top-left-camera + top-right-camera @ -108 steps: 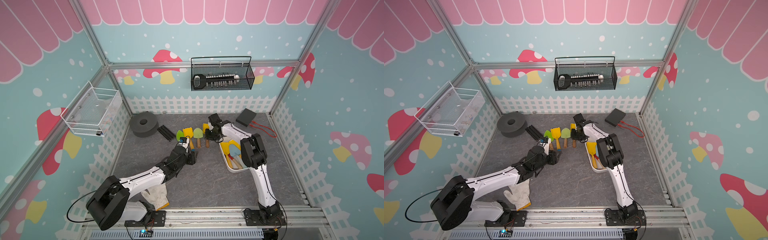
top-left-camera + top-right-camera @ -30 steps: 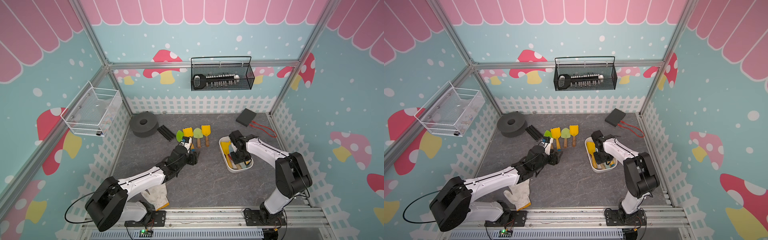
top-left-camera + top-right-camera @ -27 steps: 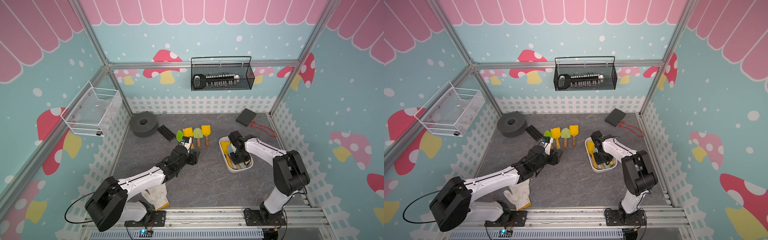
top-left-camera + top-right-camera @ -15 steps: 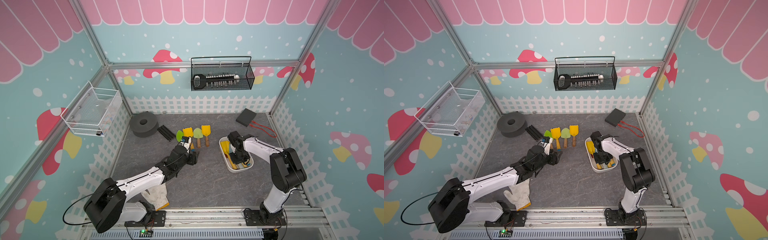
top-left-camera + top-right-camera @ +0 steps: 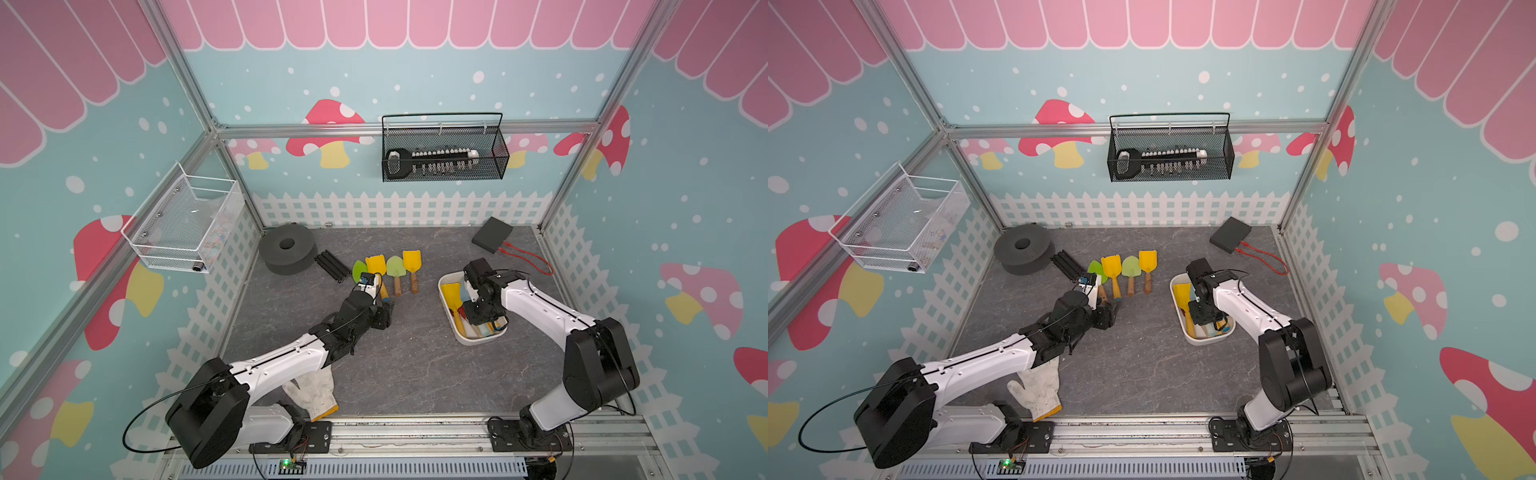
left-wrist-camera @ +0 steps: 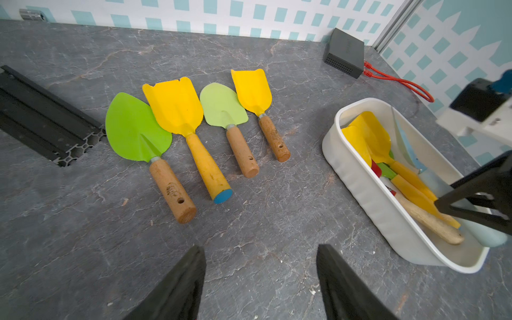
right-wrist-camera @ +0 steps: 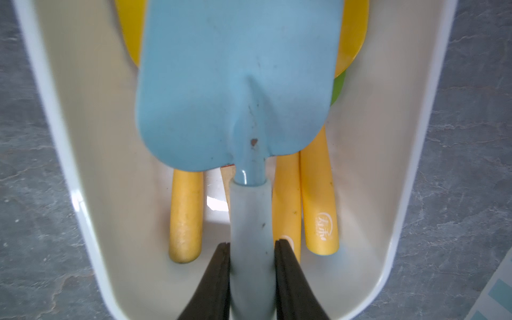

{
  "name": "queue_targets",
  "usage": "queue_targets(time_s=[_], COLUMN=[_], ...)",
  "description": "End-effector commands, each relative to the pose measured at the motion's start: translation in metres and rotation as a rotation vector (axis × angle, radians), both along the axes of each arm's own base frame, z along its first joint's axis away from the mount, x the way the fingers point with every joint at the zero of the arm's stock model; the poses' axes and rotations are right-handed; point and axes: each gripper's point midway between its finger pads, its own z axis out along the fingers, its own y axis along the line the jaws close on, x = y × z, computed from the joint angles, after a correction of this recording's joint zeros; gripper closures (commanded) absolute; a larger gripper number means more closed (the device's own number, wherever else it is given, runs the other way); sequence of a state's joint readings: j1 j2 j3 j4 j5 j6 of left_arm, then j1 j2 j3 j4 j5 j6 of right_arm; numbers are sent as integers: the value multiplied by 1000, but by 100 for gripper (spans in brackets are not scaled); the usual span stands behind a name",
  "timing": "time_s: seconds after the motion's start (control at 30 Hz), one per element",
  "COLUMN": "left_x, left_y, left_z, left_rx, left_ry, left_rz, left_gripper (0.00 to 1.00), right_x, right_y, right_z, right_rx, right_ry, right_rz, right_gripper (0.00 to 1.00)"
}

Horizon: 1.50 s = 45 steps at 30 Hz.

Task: Take the shovel out of the storage box
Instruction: Pick up the shovel from the storage box, then place the shovel at the center of the board.

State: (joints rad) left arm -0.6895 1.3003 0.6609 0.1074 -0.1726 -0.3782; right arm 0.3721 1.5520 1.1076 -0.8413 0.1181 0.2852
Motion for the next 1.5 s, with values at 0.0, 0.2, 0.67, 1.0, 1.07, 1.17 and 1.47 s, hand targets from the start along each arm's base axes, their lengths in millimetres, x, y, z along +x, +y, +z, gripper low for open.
queue_targets(time_s=[0.0, 0.2, 0.67, 1.0, 1.07, 1.17, 1.47], left_x=[5, 8, 16, 25, 27, 28, 29], left_y=[2, 11, 35, 64, 69, 75, 74], left_z=[14, 13, 0, -15, -17, -19, -22], left_rx=[8, 46, 72, -10, -11, -2, -19], left_ry=[-24, -22, 35, 85, 85, 83, 98], left_rz=[25, 73, 177, 259, 275, 294, 297], left_gripper=[33, 33, 33, 32, 32, 32, 32], right_x=[-3, -4, -21, -39, -39, -40, -41], right_y=[7, 25, 103, 185, 195, 210, 261], right_z=[5, 15, 19, 15, 16, 14, -3], right_rx=[59, 161, 294, 437, 452, 480, 516], right_ry=[-19, -58, -70, -48, -54, -60, -47], right_rz=[4, 31, 148, 163, 151, 129, 92], right_gripper=[88, 90, 89, 86, 86, 86, 84])
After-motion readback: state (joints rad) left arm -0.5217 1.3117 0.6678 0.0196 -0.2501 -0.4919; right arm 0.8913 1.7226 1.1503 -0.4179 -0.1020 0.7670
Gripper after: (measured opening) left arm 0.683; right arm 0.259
